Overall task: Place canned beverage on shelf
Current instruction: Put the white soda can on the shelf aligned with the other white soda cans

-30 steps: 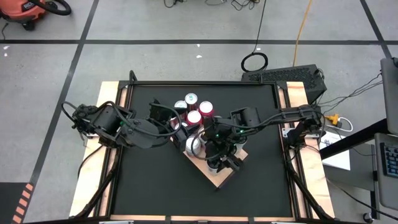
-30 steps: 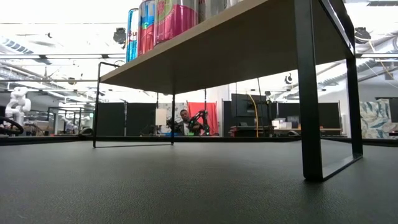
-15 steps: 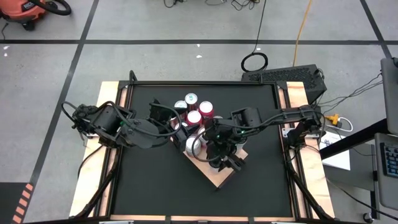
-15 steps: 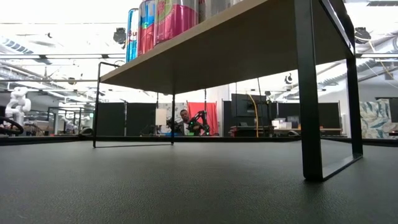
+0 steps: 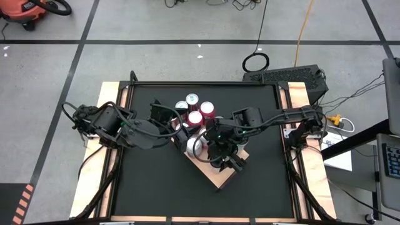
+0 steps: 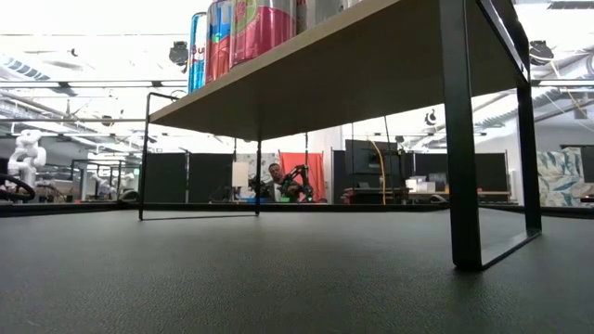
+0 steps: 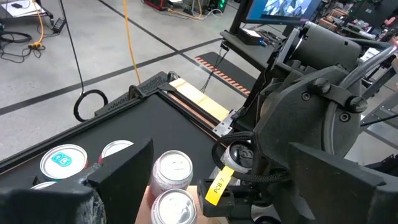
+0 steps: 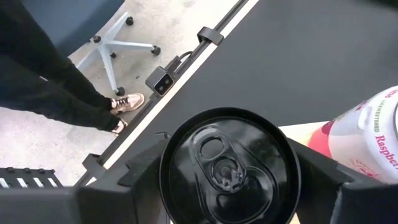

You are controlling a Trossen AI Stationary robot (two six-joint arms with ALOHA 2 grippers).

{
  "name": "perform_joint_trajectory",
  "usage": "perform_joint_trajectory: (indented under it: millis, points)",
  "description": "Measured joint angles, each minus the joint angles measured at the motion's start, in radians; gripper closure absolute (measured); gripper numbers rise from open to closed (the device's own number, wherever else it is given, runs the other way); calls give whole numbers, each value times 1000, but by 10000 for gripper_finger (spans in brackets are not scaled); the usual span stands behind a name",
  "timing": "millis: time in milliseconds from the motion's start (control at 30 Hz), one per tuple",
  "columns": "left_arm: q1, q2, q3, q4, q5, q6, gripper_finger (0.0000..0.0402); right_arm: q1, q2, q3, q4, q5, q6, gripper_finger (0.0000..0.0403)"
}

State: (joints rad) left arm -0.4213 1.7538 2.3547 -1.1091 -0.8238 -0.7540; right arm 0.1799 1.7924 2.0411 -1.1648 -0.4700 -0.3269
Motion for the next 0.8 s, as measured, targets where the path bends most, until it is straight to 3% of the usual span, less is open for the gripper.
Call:
perform_joint_trajectory:
  millis: [800]
  points:
    - [0,0,0,1,0,-1,29,0,0,1,-12,-1,-54,137]
